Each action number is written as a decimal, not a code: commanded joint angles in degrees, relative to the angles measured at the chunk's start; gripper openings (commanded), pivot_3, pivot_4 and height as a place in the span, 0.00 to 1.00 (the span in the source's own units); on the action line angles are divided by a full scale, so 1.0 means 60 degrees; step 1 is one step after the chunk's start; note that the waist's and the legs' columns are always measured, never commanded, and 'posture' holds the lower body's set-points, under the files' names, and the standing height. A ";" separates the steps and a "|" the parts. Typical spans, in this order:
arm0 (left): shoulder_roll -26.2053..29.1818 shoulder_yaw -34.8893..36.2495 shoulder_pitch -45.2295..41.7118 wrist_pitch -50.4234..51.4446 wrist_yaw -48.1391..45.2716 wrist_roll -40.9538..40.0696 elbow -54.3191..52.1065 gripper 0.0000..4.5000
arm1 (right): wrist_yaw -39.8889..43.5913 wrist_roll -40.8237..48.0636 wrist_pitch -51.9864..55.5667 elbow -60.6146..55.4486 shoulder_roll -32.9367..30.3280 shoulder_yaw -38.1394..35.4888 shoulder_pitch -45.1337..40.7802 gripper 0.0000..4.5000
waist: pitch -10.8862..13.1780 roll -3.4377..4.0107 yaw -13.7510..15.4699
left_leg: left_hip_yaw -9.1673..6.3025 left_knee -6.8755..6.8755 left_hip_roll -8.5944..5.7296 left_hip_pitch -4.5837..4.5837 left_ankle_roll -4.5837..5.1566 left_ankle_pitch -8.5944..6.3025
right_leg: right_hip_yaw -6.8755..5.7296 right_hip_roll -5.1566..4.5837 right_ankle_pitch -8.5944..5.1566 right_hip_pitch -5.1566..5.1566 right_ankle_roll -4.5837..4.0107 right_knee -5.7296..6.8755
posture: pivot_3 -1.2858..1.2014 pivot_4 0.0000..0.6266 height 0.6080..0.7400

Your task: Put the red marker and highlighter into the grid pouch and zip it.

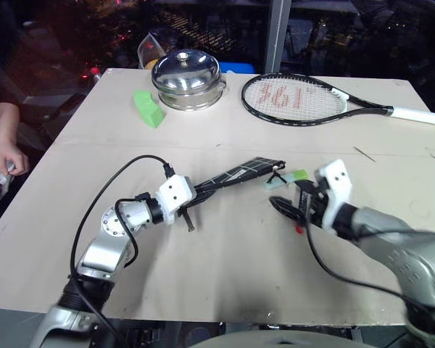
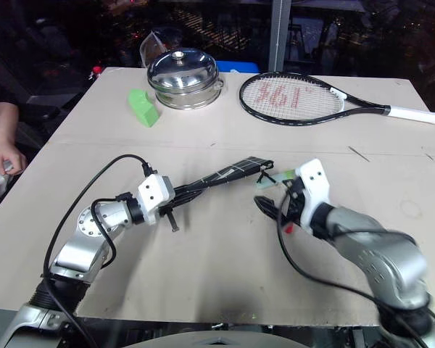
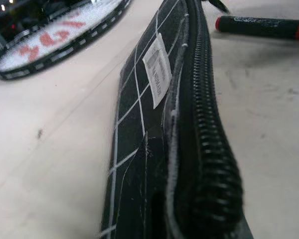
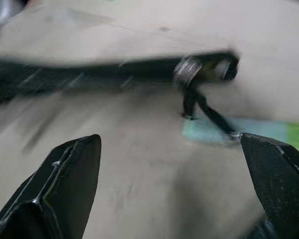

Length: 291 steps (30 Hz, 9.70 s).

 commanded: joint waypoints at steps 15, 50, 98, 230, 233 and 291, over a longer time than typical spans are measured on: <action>-0.0204 0.0286 0.0411 0.0760 0.0188 0.0192 -0.1536 0.00 | -0.0055 -0.0334 0.0156 0.1213 0.0693 -0.0162 -0.1323 0.01 | 0.0003 0.0007 -0.0033 | 0.0001 -0.0004 -0.0001 -0.0004 0.0000 -0.0001 | -0.0007 -0.0009 0.0001 -0.0001 0.0004 -0.0003 | 0.52 0.24 1.00; -0.1114 0.0362 -0.0308 0.1239 0.0666 0.0675 -0.0969 0.00 | 0.1255 0.1867 0.1627 0.1461 0.0583 -0.0417 -0.1905 0.01 | 0.0009 0.0015 -0.0033 | 0.0001 -0.0022 -0.0001 -0.0008 0.0001 -0.0001 | -0.0006 -0.0012 0.0001 -0.0007 0.0003 -0.0017 | 0.52 0.24 1.00; -0.2184 -0.0881 -0.1781 0.0624 0.1044 0.2207 -0.1360 0.00 | 0.3368 0.0979 0.1025 0.3535 0.1210 0.1543 -0.3723 0.01 | 0.0031 0.0044 -0.0047 | -0.0002 -0.0035 -0.0002 -0.0057 0.0002 -0.0001 | -0.0013 -0.0011 0.0002 -0.0058 0.0003 -0.0024 | 0.52 0.24 1.00; 0.0556 0.2215 0.0130 0.0884 0.0077 0.0543 -0.0466 0.00 | 0.7214 -0.6130 -0.4302 0.1283 -0.3551 0.2817 -0.2934 0.99 | 0.0047 0.0070 -0.0024 | -0.0014 0.0025 -0.0003 -0.0126 -0.0028 0.0020 | -0.0057 -0.0009 -0.0004 -0.0154 -0.0012 0.0074 | 0.52 0.24 1.00; 0.0566 0.2261 0.0125 0.0886 0.0072 0.0501 -0.0459 0.00 | 0.7535 -0.6292 -0.4971 0.2393 -0.3598 0.3276 -0.3286 0.99 | 0.0047 0.0070 -0.0060 | -0.0012 0.0025 -0.0003 -0.0123 -0.0028 0.0020 | -0.0054 -0.0004 -0.0005 -0.0155 -0.0013 0.0075 | 0.52 0.24 1.00; -0.0753 0.0994 -0.0259 0.2533 0.0419 0.0049 -0.1788 0.00 | 1.0774 -0.5793 -0.4985 0.2348 -0.2890 0.2265 -0.5323 0.86 | 0.0066 0.0092 -0.0017 | -0.0018 0.0031 -0.0025 -0.0137 -0.0084 0.0057 | -0.0045 0.0009 -0.0009 -0.0181 -0.0023 0.0132 | 0.52 0.24 1.00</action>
